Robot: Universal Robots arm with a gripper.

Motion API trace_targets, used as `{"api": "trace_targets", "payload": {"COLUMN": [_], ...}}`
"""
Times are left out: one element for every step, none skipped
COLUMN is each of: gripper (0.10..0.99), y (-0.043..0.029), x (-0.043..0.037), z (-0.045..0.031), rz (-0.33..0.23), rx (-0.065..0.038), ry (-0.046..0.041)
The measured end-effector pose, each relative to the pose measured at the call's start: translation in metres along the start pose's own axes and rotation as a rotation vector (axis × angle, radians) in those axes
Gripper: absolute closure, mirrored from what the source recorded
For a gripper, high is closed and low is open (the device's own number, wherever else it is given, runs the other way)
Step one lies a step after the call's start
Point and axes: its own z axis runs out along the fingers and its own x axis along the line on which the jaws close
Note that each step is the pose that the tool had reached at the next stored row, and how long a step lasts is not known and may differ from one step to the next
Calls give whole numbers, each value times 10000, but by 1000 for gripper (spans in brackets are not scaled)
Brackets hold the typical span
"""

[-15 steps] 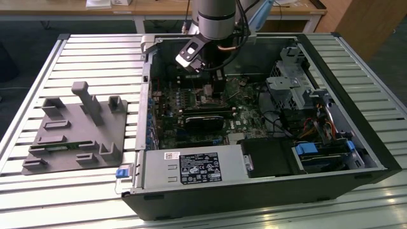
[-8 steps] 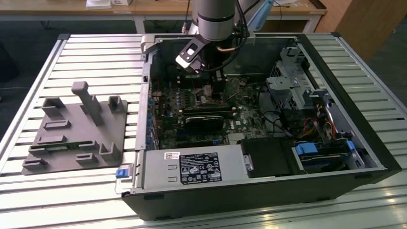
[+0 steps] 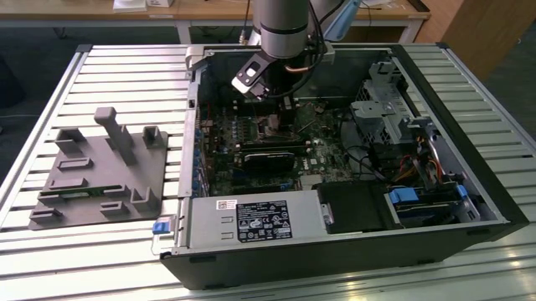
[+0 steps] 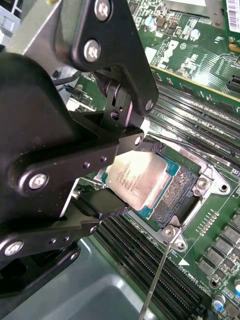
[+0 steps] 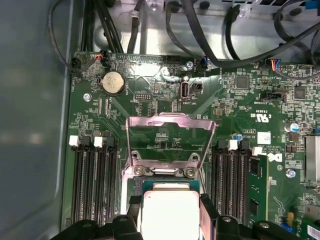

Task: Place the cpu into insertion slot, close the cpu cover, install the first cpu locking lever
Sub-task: 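Place the cpu into insertion slot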

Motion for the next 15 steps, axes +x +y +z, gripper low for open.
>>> {"api": "trace_targets", "payload": {"gripper": [545,545,545,545,545,545,545,545,545,545,545,545,545,545,545], "y": [-3,-9,-15,-24,-33,-37,-41,-42,-43,-44,-44,-45,-46,-47,-49], "x": [0,1,1,1,1,2,2,2,4,7,9,10,11,13,14], "z": [8,17,23,27,31,37,43,51,61,73,83,92,100,106,110], "rz": [1,3,4,7,10,17,23,25,25,26,26,25,26,26,26], "rx": [0,0,0,1,1,1,1,1,2,2,2,1,1,1,1], "ry": [0,0,0,-1,-2,-1,-2,-2,-3,-7,-10,-11,-12,-17,-19]}}
